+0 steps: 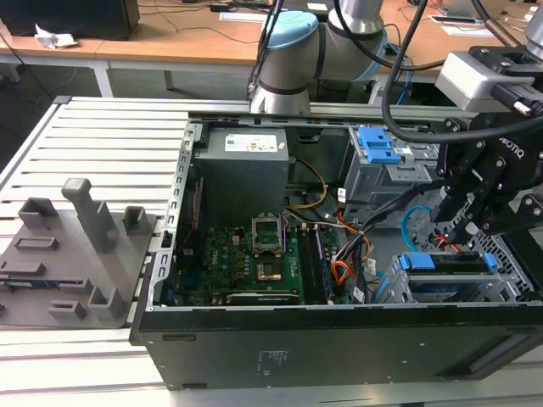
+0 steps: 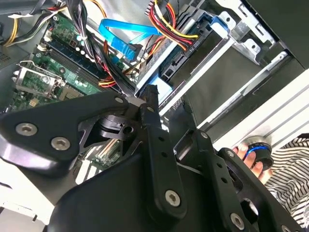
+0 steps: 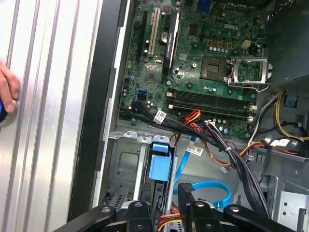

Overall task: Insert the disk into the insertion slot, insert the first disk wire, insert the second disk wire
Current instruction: 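Insert the second disk wire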

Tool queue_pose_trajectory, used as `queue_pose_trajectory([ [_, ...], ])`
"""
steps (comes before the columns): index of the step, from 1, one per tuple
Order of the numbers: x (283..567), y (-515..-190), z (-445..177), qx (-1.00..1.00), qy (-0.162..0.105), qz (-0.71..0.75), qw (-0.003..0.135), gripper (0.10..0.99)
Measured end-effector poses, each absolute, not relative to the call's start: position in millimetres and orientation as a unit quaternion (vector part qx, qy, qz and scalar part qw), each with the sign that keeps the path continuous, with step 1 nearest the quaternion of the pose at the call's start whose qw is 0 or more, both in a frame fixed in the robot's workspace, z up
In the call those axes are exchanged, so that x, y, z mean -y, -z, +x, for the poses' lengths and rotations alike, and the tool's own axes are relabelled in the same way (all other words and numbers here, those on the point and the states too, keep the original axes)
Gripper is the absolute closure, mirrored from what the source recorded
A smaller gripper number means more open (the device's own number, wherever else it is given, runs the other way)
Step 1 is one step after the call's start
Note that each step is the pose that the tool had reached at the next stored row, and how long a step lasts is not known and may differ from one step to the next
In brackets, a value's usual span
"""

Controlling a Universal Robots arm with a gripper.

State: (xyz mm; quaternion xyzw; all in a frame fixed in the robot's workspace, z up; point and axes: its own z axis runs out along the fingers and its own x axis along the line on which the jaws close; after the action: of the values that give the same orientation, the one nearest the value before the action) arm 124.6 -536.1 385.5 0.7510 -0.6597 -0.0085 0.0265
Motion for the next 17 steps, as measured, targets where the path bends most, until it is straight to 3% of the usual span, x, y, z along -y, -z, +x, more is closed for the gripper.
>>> queue_pose_trajectory([
  [11,534,-399,125,0.66,0.008,0.751,0.027,0.725],
  [17,511,-399,125,0.66,0.008,0.751,0.027,0.725],
])
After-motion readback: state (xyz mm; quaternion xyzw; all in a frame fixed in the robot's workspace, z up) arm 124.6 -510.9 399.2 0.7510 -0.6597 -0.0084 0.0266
